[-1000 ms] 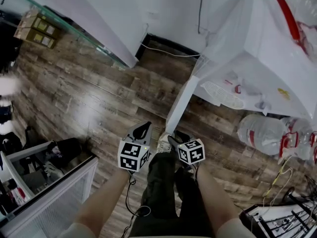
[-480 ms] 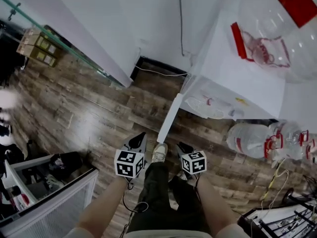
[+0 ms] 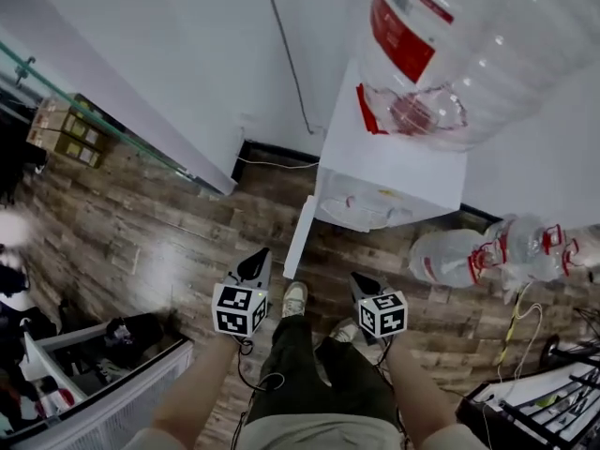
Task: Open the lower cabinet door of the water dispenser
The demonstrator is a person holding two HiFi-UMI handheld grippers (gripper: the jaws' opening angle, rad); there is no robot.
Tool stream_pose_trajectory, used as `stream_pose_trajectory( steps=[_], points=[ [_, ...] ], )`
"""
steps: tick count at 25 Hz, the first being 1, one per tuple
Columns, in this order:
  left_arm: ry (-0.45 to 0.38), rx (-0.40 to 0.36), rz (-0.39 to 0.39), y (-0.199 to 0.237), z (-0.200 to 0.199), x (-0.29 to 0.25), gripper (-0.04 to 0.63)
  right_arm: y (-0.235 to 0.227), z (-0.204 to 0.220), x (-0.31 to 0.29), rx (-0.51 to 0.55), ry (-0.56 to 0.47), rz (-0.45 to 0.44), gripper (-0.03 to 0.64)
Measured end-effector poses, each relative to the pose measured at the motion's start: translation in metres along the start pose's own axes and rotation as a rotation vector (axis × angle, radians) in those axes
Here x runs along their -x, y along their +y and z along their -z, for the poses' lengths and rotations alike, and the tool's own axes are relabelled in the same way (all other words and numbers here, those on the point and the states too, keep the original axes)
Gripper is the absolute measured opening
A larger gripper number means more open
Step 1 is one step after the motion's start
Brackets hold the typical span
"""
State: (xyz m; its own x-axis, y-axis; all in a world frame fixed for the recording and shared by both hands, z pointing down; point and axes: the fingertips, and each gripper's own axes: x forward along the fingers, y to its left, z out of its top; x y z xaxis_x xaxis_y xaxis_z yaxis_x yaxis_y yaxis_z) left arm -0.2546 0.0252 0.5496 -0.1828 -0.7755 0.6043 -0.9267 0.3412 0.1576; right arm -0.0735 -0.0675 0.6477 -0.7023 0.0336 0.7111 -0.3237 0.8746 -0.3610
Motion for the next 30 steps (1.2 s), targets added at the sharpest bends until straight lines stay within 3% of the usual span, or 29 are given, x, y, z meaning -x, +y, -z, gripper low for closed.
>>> stream_pose_trajectory(
  steps=[12,23,30],
  points=[
    [-0.087,-0.085,0.101,-0.066,-0.113,0.039,0.005,0.021,-0.116,0.132,-0.026,-0.224,0.06,0.008],
    [-0.194,-0.198,0.241,-0.138,-0.215,0.074,0.005,0.028,-0.197,0.247,0.077,-0.374,0.175,0.008],
    [-0.3,-0.254,0.281,-0.172,-0.268,0.103,0.005,0.037,-0.235,0.325,0.119,-0.498,0.244,0.008]
  ],
)
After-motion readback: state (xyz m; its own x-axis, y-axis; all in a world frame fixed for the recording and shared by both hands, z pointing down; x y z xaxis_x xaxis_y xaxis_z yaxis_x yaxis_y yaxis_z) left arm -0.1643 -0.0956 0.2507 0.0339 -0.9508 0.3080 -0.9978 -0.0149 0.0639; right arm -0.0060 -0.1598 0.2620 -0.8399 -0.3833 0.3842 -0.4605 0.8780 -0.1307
